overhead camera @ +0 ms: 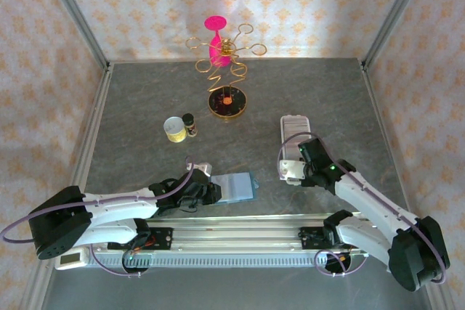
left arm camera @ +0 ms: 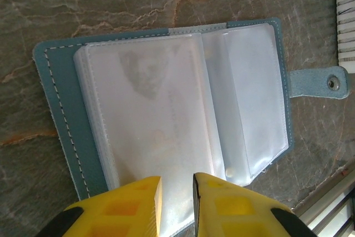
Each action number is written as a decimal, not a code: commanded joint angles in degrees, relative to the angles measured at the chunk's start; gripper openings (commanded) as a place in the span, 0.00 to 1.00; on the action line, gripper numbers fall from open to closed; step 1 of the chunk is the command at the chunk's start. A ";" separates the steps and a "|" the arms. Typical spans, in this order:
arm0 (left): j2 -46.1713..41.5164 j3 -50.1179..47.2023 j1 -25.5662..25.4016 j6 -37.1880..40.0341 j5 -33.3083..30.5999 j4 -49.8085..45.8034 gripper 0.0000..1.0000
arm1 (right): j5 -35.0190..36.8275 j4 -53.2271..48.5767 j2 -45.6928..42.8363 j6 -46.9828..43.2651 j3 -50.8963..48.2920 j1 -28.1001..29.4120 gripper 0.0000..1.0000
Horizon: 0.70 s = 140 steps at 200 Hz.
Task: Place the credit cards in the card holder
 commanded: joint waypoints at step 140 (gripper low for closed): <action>-1.27 -0.10 -0.39 -0.48 -3.54 -3.70 0.20 | -1.10 -7.91 -4.45 3.68 5.78 -0.29 0.00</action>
